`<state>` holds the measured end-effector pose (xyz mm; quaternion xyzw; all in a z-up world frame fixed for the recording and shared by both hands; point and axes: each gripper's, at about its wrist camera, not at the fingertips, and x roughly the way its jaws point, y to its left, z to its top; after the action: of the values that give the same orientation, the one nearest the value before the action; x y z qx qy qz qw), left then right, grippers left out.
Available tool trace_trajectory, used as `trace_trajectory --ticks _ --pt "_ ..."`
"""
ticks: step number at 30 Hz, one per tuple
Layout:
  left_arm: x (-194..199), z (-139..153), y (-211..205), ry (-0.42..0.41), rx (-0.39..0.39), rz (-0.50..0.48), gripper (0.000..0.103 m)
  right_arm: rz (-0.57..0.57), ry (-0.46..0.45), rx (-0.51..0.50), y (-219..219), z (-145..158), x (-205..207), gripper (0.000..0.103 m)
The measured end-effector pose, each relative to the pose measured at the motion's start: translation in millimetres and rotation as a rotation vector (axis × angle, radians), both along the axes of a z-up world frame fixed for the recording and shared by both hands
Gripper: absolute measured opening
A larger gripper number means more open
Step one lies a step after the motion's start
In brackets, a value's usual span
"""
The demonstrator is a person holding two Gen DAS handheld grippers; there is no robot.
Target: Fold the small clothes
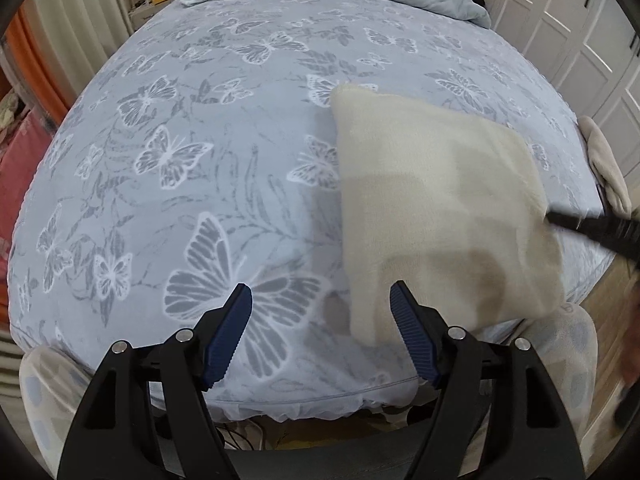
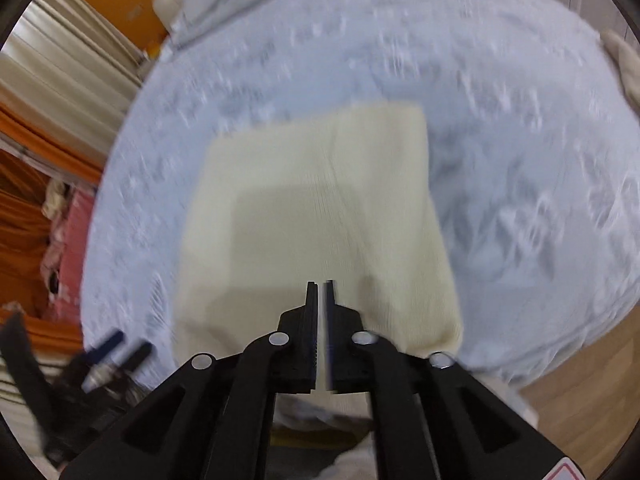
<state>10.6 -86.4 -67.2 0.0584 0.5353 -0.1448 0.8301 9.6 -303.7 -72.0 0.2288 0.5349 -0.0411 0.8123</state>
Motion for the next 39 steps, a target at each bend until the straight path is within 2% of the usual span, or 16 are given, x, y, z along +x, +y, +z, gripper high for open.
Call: trace_trajectory --ticks 2,4,7,9,10,13,15,18,19,26,28,31,35,36,38,39 --pt "3 1 -8 -0.008 0.006 -0.013 0.069 -0.030 -0.011 -0.033 -13 4 16 0.039" --pt "6 4 -18 -0.014 -0.004 -0.026 0.069 -0.072 0.019 -0.093 -43 -7 34 0.049" --pt "11 5 -33 -0.034 0.009 -0.046 0.069 -0.088 0.074 -0.076 -65 -37 52 0.052" --pt "14 1 -42 -0.039 0.024 -0.061 0.069 -0.063 0.108 -0.037 -70 -54 65 0.043" --pt "17 -2 -47 -0.038 0.040 -0.068 0.069 -0.048 0.086 -0.034 -71 -48 63 0.011" --pt "22 -10 -53 -0.022 0.057 -0.075 0.069 -0.046 -0.090 0.014 -74 -2 52 0.010" --pt "23 -14 -55 -0.018 0.055 -0.074 0.072 -0.070 -0.123 0.032 -85 0 48 0.010" --pt "25 -21 -59 -0.018 0.066 -0.078 0.080 -0.065 0.084 0.003 -94 -61 61 0.012" --pt "25 -24 -61 -0.011 0.068 -0.085 0.082 -0.072 0.079 -0.004 -94 -69 57 0.020" --pt "26 -27 -56 0.011 0.053 -0.079 0.082 -0.123 -0.097 0.069 -79 11 -23 0.025" --pt "27 -28 -55 0.020 0.043 -0.074 0.083 -0.063 -0.010 0.049 -64 -5 -38 0.020" --pt "26 -31 -56 0.016 0.048 -0.074 0.087 -0.017 0.139 -0.039 -51 -60 -44 0.015" --pt "23 -31 -59 0.035 0.054 -0.074 0.086 -0.061 0.136 0.004 -62 -36 -38 0.017" --pt "22 -29 -59 0.043 0.049 -0.077 0.085 -0.064 0.121 0.009 -64 -28 -39 0.021" --pt "23 -21 -57 0.055 0.021 -0.071 0.085 -0.091 0.054 0.009 -72 -11 -41 0.043" --pt "24 -15 -55 0.053 -0.006 -0.058 0.085 -0.105 0.033 0.003 -76 -8 -43 0.067"
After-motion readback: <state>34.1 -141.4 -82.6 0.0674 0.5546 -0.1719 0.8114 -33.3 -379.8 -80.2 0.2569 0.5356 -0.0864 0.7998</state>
